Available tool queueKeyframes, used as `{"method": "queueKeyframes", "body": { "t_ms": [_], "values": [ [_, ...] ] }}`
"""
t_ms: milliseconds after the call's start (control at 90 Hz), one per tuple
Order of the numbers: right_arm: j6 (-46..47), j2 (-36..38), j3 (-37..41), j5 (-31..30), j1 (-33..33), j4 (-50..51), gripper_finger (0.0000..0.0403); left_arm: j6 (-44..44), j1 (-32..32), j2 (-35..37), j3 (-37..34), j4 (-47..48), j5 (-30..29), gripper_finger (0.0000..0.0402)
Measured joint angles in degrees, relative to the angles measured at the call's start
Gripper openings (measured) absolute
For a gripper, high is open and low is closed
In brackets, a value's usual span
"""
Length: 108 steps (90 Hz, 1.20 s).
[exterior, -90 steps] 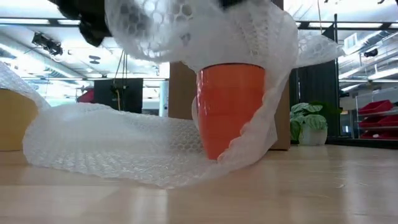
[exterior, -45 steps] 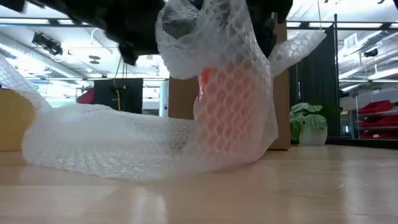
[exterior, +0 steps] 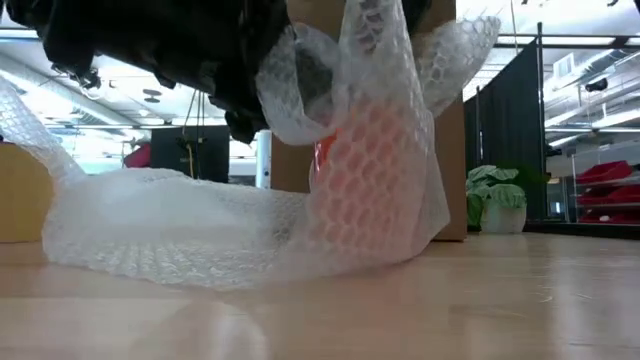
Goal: Wrap mug
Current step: Wrap the orange mug with transparent bubble wrap
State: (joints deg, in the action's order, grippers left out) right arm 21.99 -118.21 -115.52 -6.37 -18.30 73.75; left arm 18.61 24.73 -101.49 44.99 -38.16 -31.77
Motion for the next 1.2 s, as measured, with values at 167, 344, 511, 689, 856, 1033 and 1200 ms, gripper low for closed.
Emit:
{"method": "queueKeyframes", "body": {
  "t_ms": [167,344,511,689,856,1033,1200],
  "values": [
    [7.6,0.4,-7.3,-0.3,-2.9,13.6,0.0000,0.0,0.0,0.0,0.0,0.2,0.0,0.0145],
    [12.3,0.2,-3.0,0.2,-6.4,15.9,0.0000,0.1,0.0,0.0,0.0,0.2,0.5,0.0145],
    [12.1,-0.5,5.2,-5.4,-6.2,15.8,0.0000,0.3,0.0,0.0,-0.1,0.2,1.9,0.0145],
    [6.0,-0.3,5.4,-11.1,-4.1,7.0,0.0000,0.7,0.0,0.0,-0.1,0.4,2.0,0.0144],
    [-2.2,-0.2,4.2,-10.9,-3.6,-1.0,0.0000,0.8,0.0,0.0,-0.1,0.7,2.0,0.0144],
    [-8.3,-3.1,4.2,-4.3,-2.3,-4.5,0.0000,0.8,-0.6,0.0,0.0,0.8,2.3,0.0144],
    [-9.1,-7.0,4.2,-1.7,-0.8,-3.7,0.0000,-0.4,-0.3,3.6,0.0,4.2,5.0,0.0144]
  ]
}}
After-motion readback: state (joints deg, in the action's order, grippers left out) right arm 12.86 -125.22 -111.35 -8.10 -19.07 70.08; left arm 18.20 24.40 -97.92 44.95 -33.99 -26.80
